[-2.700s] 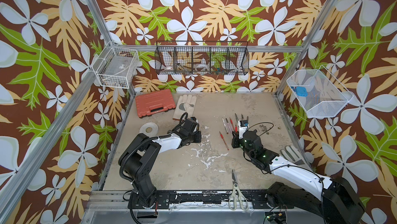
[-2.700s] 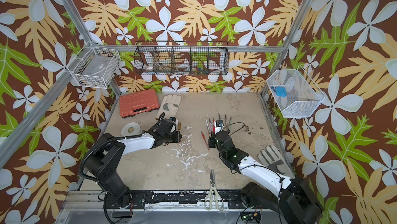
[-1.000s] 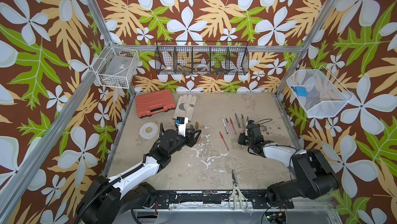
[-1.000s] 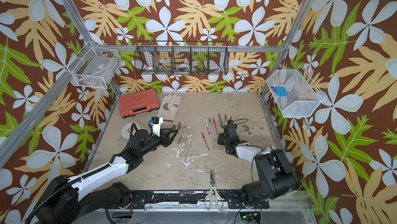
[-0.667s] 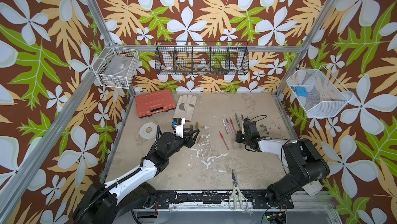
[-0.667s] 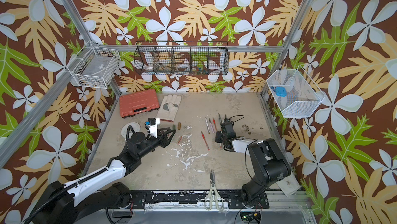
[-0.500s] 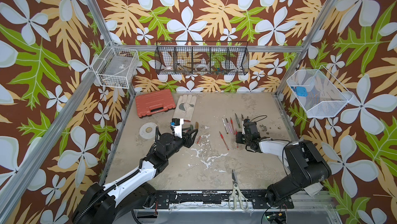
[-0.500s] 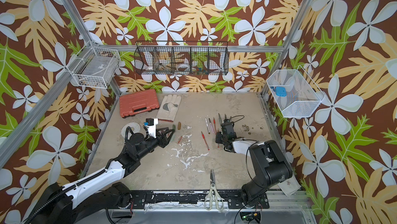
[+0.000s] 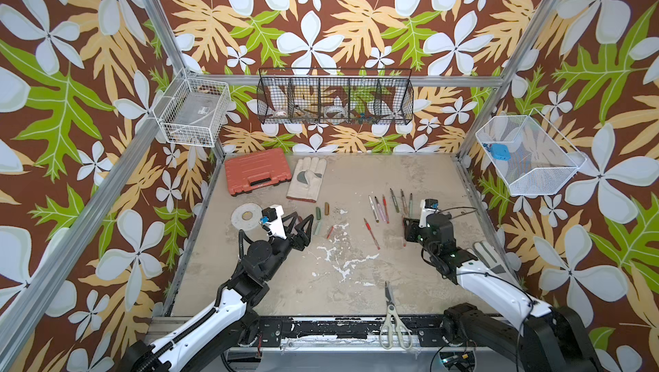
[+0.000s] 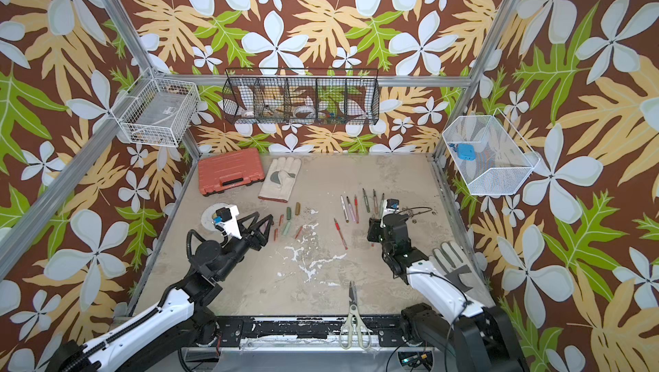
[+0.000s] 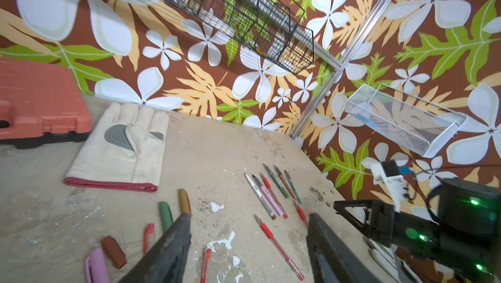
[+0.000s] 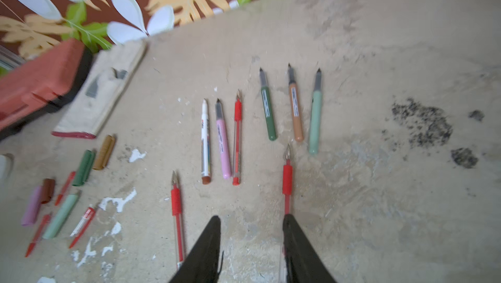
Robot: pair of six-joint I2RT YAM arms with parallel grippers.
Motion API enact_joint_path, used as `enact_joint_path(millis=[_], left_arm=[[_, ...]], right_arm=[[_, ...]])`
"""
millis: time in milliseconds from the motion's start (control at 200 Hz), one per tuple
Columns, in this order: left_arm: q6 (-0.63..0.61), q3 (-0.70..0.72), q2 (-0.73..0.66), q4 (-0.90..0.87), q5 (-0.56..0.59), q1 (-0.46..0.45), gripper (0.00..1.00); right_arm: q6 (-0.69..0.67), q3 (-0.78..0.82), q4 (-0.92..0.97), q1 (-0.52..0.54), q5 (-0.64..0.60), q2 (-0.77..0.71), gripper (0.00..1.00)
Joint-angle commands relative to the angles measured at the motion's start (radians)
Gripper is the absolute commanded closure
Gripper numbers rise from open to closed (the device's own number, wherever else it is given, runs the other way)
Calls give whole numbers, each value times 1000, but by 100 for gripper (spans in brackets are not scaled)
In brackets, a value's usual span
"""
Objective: Remove pen caps from pens
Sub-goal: Place the pen at the middle-right of the table, then reset both arms
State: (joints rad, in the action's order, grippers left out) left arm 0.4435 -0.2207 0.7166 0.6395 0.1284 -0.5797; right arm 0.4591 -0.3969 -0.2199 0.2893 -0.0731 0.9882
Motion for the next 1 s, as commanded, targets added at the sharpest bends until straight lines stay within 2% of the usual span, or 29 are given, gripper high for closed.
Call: enact_joint_path(millis=[0,140,205,310,385,455,535,585,605,615,671,731,781,836,921,996], left_arm=[[-35,34,-61,75,104,-2,31],[-60,66,-110,78,209,-2,30],[-63,69,-111,80,210,-2,30],[-69,60,-109,77,199,-2,30],[-72,45,-113,50,255,-2,30],[-75,42,-126,14,383,-2,29],[-195,94,-152,96,556,-2,25],[-285,141,-167,204,661,-2,15],[-324,155,-172,235,693,-2,3],[-340,159,-174,253,707,-1,1],[-427,175,-182,289,787,1,0],[-522,208,-164,393,861,7,0],[-608,247,-132,517,865,24,0],[-648,269,-79,599,851,64,0],[-603,220,47,521,808,162,0],[-541,185,224,516,758,229,0]], right_arm=[[-22,46,-68,1,-94,-133,54],[-18,67,-56,2,-229,-254,44],[-14,59,-23,0,-267,-245,43],[-24,15,18,-1,-246,-200,42],[-37,-28,50,-1,-269,-180,39],[-46,-57,71,-1,-327,-163,34],[-78,-72,64,-2,-414,-147,27],[-95,-62,28,-1,-459,-143,20],[-102,-55,9,-2,-479,-139,15],[-104,-52,-5,-1,-491,-137,13],[-101,-35,-62,-1,-566,-119,0],[-163,-24,-128,-14,-569,-83,0],[-194,-18,-175,-28,-551,-47,0],[-207,-7,-217,-51,-519,-10,0],[-253,48,-355,-88,-436,44,0],[-292,109,-485,-92,-437,100,0]])
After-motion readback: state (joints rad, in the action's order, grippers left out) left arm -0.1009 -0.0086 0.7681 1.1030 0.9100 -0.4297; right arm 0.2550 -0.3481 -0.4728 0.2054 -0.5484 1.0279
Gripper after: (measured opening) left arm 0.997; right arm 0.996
